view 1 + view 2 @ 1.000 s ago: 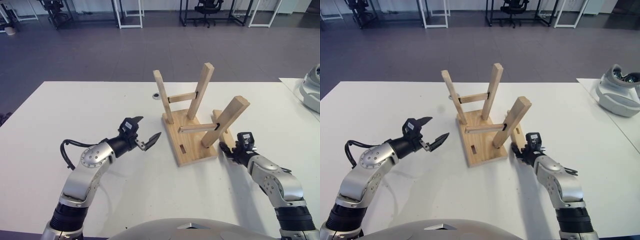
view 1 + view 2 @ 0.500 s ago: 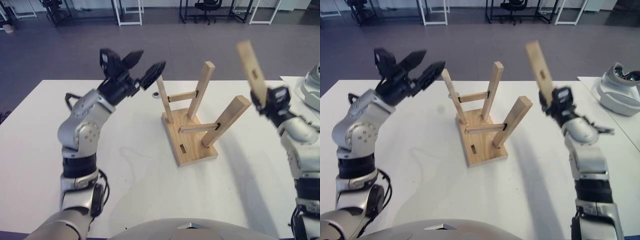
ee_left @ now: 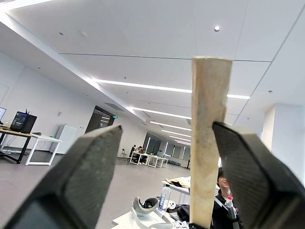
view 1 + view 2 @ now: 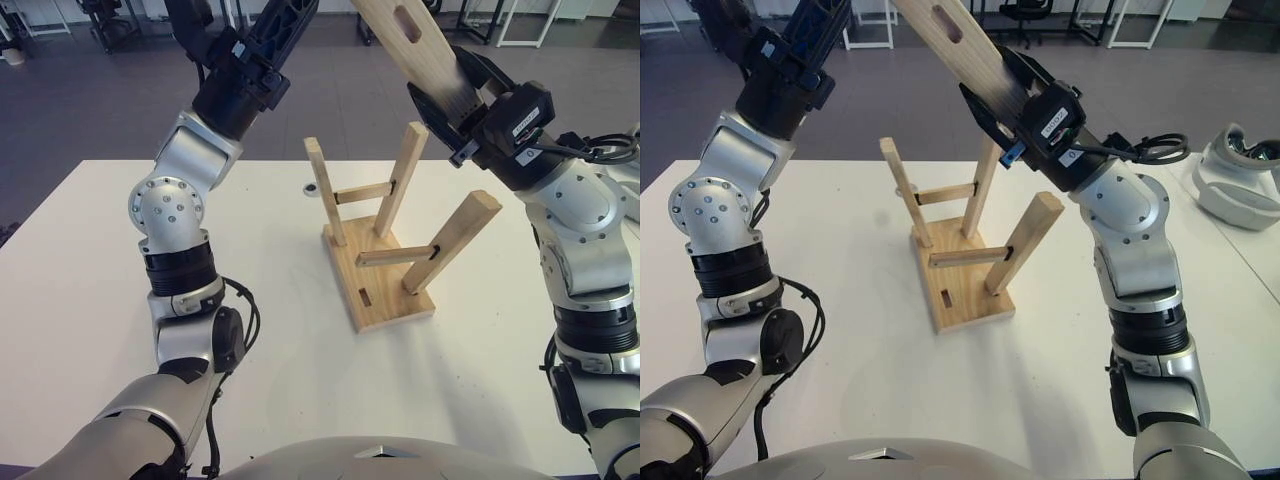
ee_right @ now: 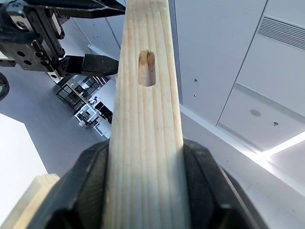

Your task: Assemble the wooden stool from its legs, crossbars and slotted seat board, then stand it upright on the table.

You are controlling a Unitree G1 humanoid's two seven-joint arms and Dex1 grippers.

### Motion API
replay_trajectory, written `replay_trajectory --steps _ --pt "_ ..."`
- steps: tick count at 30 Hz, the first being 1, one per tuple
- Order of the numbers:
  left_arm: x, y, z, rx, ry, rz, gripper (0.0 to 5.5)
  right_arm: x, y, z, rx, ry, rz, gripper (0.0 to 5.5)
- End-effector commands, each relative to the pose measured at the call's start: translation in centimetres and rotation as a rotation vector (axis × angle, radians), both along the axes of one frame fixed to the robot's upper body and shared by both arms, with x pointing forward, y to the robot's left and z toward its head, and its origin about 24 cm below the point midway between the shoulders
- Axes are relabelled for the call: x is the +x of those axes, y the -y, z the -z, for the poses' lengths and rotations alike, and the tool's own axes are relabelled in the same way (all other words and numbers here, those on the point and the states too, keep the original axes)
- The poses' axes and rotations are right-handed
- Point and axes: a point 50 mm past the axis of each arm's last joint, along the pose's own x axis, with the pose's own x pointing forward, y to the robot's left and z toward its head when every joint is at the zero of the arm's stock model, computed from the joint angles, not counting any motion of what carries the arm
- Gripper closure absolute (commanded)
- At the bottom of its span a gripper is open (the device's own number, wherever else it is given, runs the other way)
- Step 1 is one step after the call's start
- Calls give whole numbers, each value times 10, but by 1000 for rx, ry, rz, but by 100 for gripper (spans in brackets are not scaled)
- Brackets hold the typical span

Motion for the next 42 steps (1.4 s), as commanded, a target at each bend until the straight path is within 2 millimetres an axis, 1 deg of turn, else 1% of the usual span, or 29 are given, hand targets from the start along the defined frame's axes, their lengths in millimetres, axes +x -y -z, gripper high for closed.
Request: replay_trajectory --steps 1,2,5,7,8,10,17,22,23,24,25,27,28,29,30,32,33,34,35,36,37,38,40,41,42 --pt "-9 11 -4 37 38 53 266 5 -8 4 -51 -52 -31 344" --pt "-9 12 -4 39 39 55 283 6 -7 6 -61 -59 -23 344" --pt "-10 12 -4 42 46 59 286 9 -6 11 -87 -81 -7 344" --pt "-9 12 -4 40 41 52 286 8 -8 12 -102 -78 -20 344" --pt "-8 11 -4 35 37 46 305 6 -9 12 -103 -73 -35 344" --pt "-5 8 -4 21 31 23 326 3 -11 12 -99 -69 -52 344" --pt "-1 3 -1 7 16 -17 443 3 -11 10 -65 -70 -55 344" --pt "0 3 1 0 6 -35 446 3 -16 11 -70 -62 -64 344" --pt "0 2 0 -3 6 -34 446 3 -16 12 -77 -64 -61 307" --pt "0 0 -1 -1 13 -46 447 2 -16 13 -91 -64 -61 298" --pt "0 -4 -3 2 20 -61 447 2 -17 14 -101 -61 -59 273" --pt "-1 -22 -8 21 37 -124 447 1 -15 10 -94 -34 -45 232" --pt "-3 -33 -9 40 42 -151 447 0 -11 5 -67 -21 -30 211" --pt "-7 -43 -9 72 41 -179 447 0 0 -1 -10 -14 10 202" --pt "-12 -53 -5 111 30 -201 447 4 16 -6 43 -17 78 202" --pt "-25 -66 7 183 -20 -219 447 15 57 -7 92 -57 287 202" --pt "-33 -69 17 225 -50 -210 447 20 78 3 66 -110 383 202" --pt "-41 -70 26 258 -79 -198 447 22 92 14 42 -162 439 202" --pt "-49 -69 42 316 -122 -190 447 24 108 38 50 -278 464 202" --pt "-56 -67 59 386 -167 -199 447 25 118 68 37 -402 483 202" --pt "-59 -65 75 426 -223 -227 447 23 121 104 15 -529 475 202" --pt "-62 -62 89 430 -276 -249 447 19 120 137 -11 -632 470 202" --pt "-65 -55 112 398 -405 -328 447 7 111 197 -43 -801 472 202" --pt "-67 -54 123 370 -481 -373 448 -2 104 223 -80 -867 465 202" --pt "-70 -55 131 355 -540 -412 448 -11 97 241 -110 -909 448 202"
